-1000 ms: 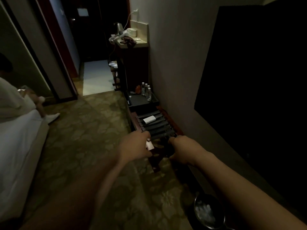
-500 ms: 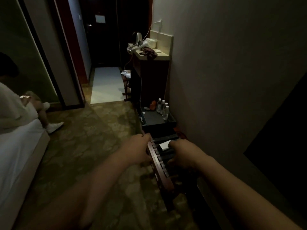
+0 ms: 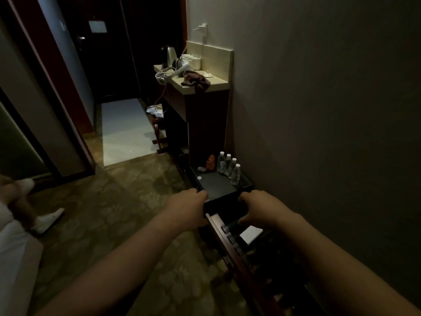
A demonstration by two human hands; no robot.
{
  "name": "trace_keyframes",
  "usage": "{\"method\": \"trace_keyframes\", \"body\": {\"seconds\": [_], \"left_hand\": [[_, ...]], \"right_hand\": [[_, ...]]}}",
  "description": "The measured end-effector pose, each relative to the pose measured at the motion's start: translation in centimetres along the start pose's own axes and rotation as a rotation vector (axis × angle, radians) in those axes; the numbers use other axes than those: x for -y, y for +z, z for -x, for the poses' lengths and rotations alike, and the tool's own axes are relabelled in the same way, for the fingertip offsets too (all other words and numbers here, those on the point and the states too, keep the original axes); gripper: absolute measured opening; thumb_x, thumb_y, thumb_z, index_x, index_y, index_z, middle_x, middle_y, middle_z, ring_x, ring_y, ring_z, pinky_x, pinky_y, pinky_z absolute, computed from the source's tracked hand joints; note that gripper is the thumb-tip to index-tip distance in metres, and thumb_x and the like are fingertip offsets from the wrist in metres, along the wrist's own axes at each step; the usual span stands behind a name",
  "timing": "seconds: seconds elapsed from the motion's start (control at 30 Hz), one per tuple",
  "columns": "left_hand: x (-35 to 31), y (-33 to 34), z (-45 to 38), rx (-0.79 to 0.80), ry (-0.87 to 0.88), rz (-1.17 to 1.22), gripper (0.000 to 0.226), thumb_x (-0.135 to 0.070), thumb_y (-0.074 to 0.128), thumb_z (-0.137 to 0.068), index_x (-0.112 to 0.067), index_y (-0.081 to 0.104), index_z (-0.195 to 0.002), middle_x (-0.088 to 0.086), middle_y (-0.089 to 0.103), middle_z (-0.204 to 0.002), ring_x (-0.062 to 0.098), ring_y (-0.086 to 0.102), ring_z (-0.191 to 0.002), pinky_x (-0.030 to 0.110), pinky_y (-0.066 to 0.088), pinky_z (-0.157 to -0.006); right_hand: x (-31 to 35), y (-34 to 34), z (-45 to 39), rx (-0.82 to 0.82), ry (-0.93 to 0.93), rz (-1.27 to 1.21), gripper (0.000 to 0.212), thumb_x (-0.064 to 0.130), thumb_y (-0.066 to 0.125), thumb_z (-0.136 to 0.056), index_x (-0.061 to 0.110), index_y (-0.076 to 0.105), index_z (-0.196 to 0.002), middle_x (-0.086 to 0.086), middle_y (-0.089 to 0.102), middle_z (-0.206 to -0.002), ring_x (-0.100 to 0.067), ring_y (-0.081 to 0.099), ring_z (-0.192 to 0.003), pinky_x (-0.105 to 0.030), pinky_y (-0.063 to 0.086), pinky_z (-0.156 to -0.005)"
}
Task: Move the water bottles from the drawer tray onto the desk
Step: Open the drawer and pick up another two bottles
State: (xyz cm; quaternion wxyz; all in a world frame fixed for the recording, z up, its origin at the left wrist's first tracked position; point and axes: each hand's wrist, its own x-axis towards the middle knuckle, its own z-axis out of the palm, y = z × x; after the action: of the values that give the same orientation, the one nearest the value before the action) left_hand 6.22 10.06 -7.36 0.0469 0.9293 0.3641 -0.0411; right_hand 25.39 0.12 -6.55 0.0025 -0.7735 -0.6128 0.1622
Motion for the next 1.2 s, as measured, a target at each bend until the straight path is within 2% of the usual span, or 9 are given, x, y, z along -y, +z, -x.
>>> {"method": "trace_keyframes", "body": {"seconds": [0.1,0.23,0.33,0.4,0.53,0.67,0.77,0.9,1.2], "left_hand": [[3.0,-0.1,-5.8,-0.002,0.031,-0.026,0.054,-0.048,0.070,-0.082,-0.026,0.049,-0.126,-0.001,0.053,-0.112,0.020,0.056,-0.099,0.033,0.049,-0.071],[6.7,-0.5,-14.6,-0.015,0.069,-0.048,0.063,-0.046,0.069,-0.084,-0.027,0.043,-0.138,0.001,0.053,-0.124,0.022,0.056,-0.109,0.036,0.051,-0.077],[9.3,-1.2,-20.9,-0.021,0.084,-0.066,0.059,-0.046,0.068,-0.084,-0.026,0.045,-0.134,0.001,0.053,-0.119,0.023,0.056,-0.105,0.038,0.054,-0.077],[11.0,-1.8,-25.6,-0.009,0.090,-0.089,0.058,-0.049,0.069,-0.083,-0.026,0.046,-0.131,0.001,0.053,-0.116,0.024,0.057,-0.102,0.041,0.055,-0.077],[14.0,-2.8,-33.6,-0.006,0.115,-0.107,0.058,-0.051,0.069,-0.081,-0.025,0.047,-0.128,0.001,0.054,-0.115,0.023,0.057,-0.101,0.041,0.056,-0.075],[16.8,-2.2,-40.0,0.018,0.152,-0.095,0.057,-0.050,0.071,-0.079,-0.026,0.048,-0.125,0.001,0.056,-0.116,0.024,0.059,-0.101,0.041,0.056,-0.073],[18.8,-1.0,-45.0,0.037,0.214,-0.114,0.058,-0.047,0.073,-0.078,-0.024,0.048,-0.126,0.002,0.055,-0.119,0.025,0.058,-0.104,0.040,0.054,-0.074],[21.0,1.1,-52.2,0.032,0.312,-0.125,0.055,-0.044,0.072,-0.080,-0.023,0.047,-0.125,0.002,0.053,-0.117,0.023,0.056,-0.101,0.036,0.053,-0.071],[26.9,5.3,-69.0,0.050,0.608,-0.075,0.035,-0.031,0.051,-0.090,-0.024,0.051,-0.124,0.000,0.055,-0.115,0.022,0.056,-0.102,0.033,0.050,-0.064]], "right_hand": [[-0.9,-0.7,-5.7,-0.007,0.039,-0.001,0.055,0.039,0.073,-0.082,0.019,0.053,-0.129,-0.004,0.056,-0.121,-0.021,0.057,-0.101,-0.036,0.053,-0.085],[-2.5,-1.8,-14.5,-0.021,0.060,-0.024,0.058,0.040,0.073,-0.081,0.021,0.052,-0.132,-0.002,0.058,-0.118,-0.017,0.055,-0.097,-0.029,0.047,-0.074],[-3.6,-3.3,-21.1,-0.046,0.083,-0.041,0.050,0.040,0.073,-0.079,0.020,0.056,-0.122,-0.001,0.058,-0.112,-0.016,0.053,-0.090,-0.029,0.043,-0.071],[-4.3,-4.5,-25.9,-0.066,0.108,-0.060,0.047,0.039,0.074,-0.077,0.021,0.058,-0.118,-0.002,0.059,-0.112,-0.018,0.057,-0.095,-0.031,0.048,-0.073],[-5.2,-6.7,-33.7,-0.060,0.148,-0.059,0.055,0.037,0.072,-0.077,0.020,0.055,-0.127,-0.006,0.057,-0.122,-0.024,0.058,-0.108,-0.032,0.050,-0.079],[-6.2,-7.7,-39.3,-0.044,0.208,-0.046,0.055,0.038,0.071,-0.077,0.019,0.055,-0.126,-0.004,0.057,-0.116,-0.023,0.059,-0.102,-0.033,0.051,-0.078],[-7.2,-7.8,-43.3,-0.051,0.282,-0.059,0.056,0.040,0.072,-0.073,0.022,0.054,-0.123,-0.003,0.056,-0.116,-0.024,0.059,-0.102,-0.033,0.051,-0.076],[-8.7,-6.8,-48.1,-0.060,0.420,-0.114,0.063,0.044,0.072,-0.075,0.024,0.049,-0.131,-0.004,0.053,-0.122,-0.025,0.057,-0.109,-0.036,0.053,-0.085],[-9.6,-4.7,-56.8,-0.065,0.834,-0.340,0.076,0.040,0.070,-0.079,0.025,0.036,-0.146,-0.004,0.049,-0.135,-0.022,0.053,-0.120,-0.033,0.050,-0.092]]}}
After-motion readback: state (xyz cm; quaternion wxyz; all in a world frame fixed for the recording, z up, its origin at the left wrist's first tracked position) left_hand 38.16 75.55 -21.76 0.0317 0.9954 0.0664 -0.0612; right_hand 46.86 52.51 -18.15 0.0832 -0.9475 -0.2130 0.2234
